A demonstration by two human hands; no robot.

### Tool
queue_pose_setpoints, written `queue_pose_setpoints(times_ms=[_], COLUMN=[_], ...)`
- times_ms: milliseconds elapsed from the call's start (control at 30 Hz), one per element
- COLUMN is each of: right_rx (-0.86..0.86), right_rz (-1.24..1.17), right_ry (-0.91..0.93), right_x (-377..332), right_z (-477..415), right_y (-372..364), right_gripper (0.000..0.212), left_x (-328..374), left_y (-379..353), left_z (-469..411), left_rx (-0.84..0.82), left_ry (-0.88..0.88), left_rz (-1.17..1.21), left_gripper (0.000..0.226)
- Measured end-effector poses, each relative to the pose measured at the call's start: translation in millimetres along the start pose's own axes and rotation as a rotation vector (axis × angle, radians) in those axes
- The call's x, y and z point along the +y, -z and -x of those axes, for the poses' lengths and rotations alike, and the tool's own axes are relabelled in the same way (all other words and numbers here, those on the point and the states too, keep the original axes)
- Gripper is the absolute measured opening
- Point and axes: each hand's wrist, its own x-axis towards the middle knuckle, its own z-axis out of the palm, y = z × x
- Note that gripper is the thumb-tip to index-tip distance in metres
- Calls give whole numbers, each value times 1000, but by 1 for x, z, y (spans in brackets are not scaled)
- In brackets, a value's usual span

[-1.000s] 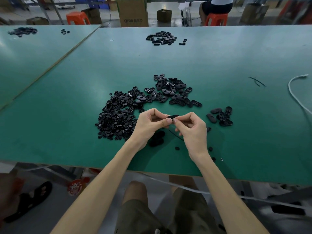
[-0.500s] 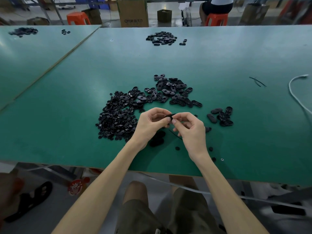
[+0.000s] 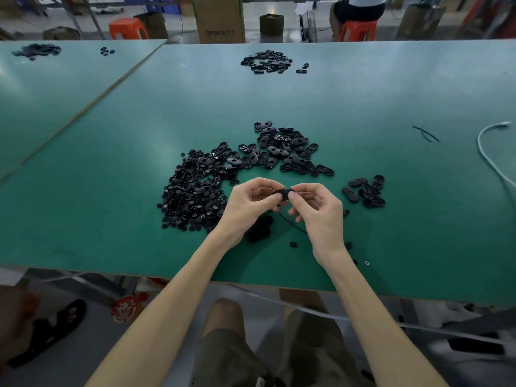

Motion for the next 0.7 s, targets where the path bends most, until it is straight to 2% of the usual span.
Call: queue_pose_setpoints(times_ms=[700], right_rx=[-8], right_rz=[-29], right_ry=[-10], right_x=[0], right_z=[0], right_y=[1], right_gripper=[7], left_x=[-1], left_y=[0], left_z=[-1], left_rx=[-36], left_ry=[1], left_rz=[-6], left_gripper=[16])
